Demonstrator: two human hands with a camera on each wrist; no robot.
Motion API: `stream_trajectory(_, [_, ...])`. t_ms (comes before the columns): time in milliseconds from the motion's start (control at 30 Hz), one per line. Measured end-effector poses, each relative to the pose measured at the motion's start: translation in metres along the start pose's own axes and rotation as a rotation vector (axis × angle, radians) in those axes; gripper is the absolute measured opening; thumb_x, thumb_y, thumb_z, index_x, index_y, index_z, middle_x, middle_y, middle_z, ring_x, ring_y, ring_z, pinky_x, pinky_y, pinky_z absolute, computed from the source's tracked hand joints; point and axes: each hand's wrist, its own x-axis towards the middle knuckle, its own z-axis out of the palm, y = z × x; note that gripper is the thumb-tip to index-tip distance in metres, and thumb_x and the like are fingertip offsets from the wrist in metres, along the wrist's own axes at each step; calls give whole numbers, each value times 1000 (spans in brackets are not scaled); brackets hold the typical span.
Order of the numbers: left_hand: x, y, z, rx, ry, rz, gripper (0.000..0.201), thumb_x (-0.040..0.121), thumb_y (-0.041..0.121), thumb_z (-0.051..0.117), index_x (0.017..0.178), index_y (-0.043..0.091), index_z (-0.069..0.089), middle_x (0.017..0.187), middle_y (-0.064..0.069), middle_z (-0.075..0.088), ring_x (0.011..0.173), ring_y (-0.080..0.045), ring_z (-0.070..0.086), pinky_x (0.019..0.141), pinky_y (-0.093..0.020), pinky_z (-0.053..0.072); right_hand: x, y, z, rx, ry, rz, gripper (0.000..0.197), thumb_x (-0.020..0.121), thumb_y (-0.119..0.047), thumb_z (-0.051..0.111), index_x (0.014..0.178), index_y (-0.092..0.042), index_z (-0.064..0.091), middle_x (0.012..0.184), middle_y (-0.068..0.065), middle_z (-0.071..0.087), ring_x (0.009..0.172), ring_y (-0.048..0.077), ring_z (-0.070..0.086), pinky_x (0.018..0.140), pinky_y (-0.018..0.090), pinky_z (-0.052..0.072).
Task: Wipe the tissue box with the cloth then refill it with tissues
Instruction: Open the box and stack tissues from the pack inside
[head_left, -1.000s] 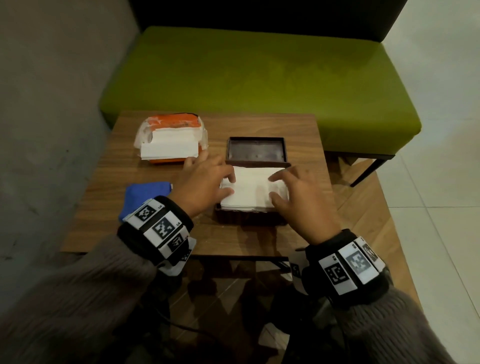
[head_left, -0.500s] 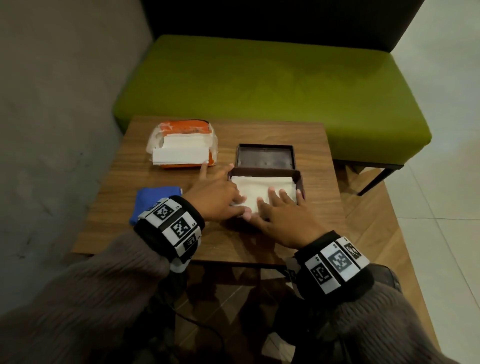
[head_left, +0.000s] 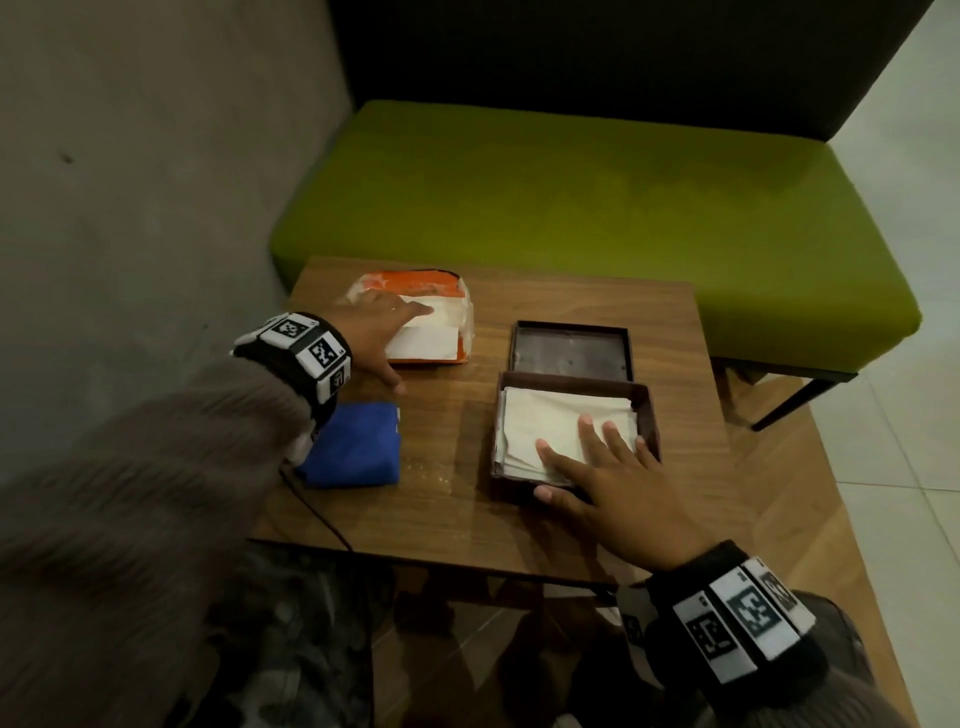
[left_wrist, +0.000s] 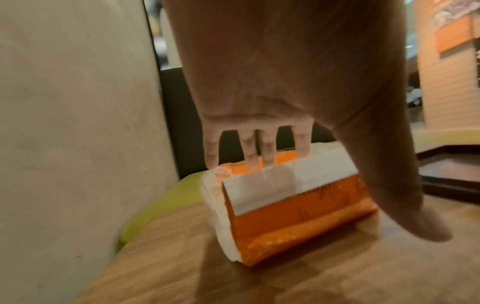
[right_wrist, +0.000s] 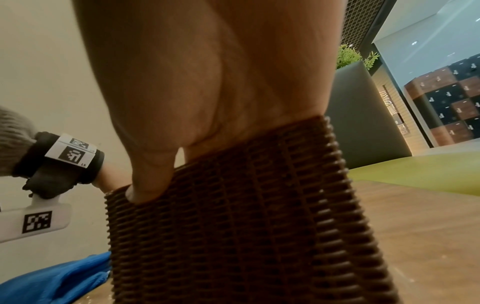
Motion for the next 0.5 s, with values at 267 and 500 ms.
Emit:
stream_trajectory(267, [-1, 0, 3, 143, 210, -8, 86, 83, 38, 66, 148, 29, 10, 152, -6, 25, 139, -29, 22, 108, -53, 23, 1, 0, 2, -21, 11, 12, 119, 40, -84, -39, 148, -50, 0, 162, 9, -6, 149, 30, -5, 119, 47, 0])
stream_trajectory(500, [8, -8, -32, -208, 646, -95, 23, 82, 5, 54, 100, 19, 54, 102, -7, 52, 101, -29, 50, 82, -43, 43, 2, 0, 3, -30, 24, 14, 119, 41, -83, -39, 148, -50, 1, 162, 9, -6, 149, 30, -5, 119, 45, 0])
